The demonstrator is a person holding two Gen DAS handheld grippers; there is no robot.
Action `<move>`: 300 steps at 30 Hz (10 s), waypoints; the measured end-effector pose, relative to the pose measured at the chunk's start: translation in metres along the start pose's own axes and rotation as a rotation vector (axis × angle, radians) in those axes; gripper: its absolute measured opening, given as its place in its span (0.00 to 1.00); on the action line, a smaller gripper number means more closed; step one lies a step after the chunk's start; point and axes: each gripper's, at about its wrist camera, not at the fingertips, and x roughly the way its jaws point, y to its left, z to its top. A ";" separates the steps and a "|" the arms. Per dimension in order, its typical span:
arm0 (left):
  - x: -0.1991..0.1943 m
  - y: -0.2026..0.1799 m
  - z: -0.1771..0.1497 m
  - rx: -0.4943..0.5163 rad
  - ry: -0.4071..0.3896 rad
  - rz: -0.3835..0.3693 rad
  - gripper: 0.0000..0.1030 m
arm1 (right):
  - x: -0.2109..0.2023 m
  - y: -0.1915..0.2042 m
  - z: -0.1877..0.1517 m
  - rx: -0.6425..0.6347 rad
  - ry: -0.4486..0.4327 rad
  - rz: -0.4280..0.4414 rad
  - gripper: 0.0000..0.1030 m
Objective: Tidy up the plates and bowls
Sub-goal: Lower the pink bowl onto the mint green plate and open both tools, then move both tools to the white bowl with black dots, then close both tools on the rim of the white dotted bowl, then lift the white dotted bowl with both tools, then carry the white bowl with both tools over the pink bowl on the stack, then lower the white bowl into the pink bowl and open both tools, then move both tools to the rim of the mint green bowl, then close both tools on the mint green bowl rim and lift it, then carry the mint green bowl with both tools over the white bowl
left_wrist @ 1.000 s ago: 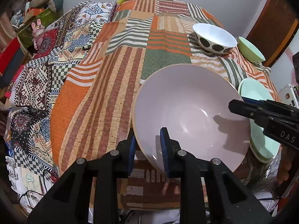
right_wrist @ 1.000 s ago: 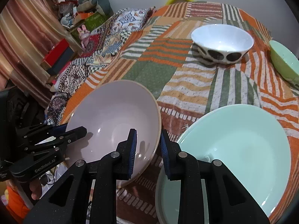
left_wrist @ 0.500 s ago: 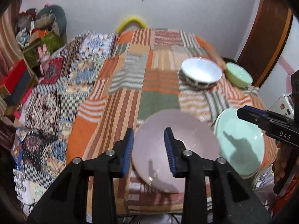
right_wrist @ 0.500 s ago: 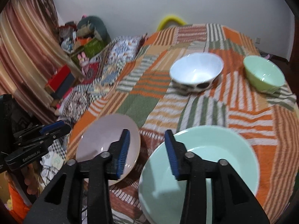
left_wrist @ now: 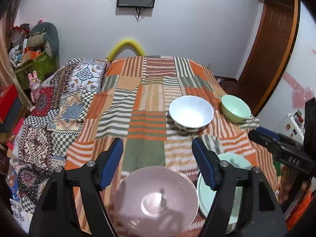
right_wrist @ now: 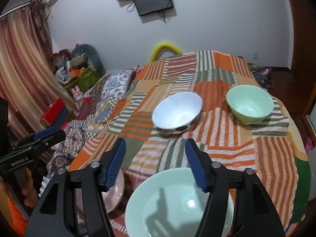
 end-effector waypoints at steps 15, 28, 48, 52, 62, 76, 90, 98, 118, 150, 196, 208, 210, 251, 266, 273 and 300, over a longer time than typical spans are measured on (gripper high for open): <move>0.111 -0.021 0.052 0.021 0.127 -0.050 0.70 | 0.044 -0.039 0.042 0.031 0.005 -0.083 0.61; 0.205 -0.034 0.060 0.060 0.243 -0.051 0.54 | 0.101 -0.066 0.050 0.067 0.105 -0.108 0.55; 0.276 -0.029 0.053 0.038 0.371 -0.075 0.14 | 0.157 -0.078 0.042 0.061 0.267 -0.083 0.19; 0.279 -0.030 0.052 0.032 0.372 -0.074 0.14 | 0.157 -0.075 0.042 0.041 0.265 -0.093 0.19; 0.258 -0.032 0.052 0.043 0.347 -0.061 0.14 | 0.151 -0.065 0.041 0.009 0.271 -0.106 0.19; 0.172 -0.046 0.049 0.096 0.211 -0.043 0.14 | 0.091 -0.037 0.047 -0.012 0.157 -0.098 0.19; 0.072 -0.044 0.039 0.088 0.098 -0.050 0.14 | 0.034 -0.003 0.042 -0.046 0.058 -0.057 0.19; 0.026 -0.039 0.021 0.091 0.052 -0.022 0.14 | 0.017 0.013 0.027 -0.060 0.041 -0.017 0.19; -0.025 0.003 -0.025 0.018 0.040 0.008 0.14 | 0.013 0.057 -0.006 -0.114 0.075 0.066 0.20; 0.015 0.057 -0.110 -0.120 0.241 0.073 0.14 | 0.064 0.090 -0.071 -0.160 0.293 0.091 0.21; 0.036 0.063 -0.121 -0.089 0.294 0.130 0.21 | 0.073 0.085 -0.086 -0.143 0.347 0.116 0.23; -0.003 0.030 -0.076 -0.031 0.171 0.085 0.23 | 0.028 0.054 -0.053 -0.123 0.195 0.082 0.34; -0.010 0.018 -0.066 -0.007 0.137 0.077 0.27 | 0.018 0.045 -0.045 -0.114 0.162 0.066 0.37; 0.203 -0.166 0.063 0.212 0.209 -0.131 0.70 | 0.061 -0.222 0.042 0.313 0.118 -0.293 0.37; 0.268 -0.199 0.059 0.259 0.342 -0.143 0.43 | 0.068 -0.216 0.031 0.205 0.182 -0.208 0.22; 0.297 -0.216 0.058 0.259 0.402 -0.139 0.26 | 0.072 -0.208 0.028 0.181 0.194 -0.162 0.22; 0.234 -0.219 0.044 0.335 0.330 -0.111 0.17 | 0.031 -0.174 0.032 0.177 0.121 -0.173 0.21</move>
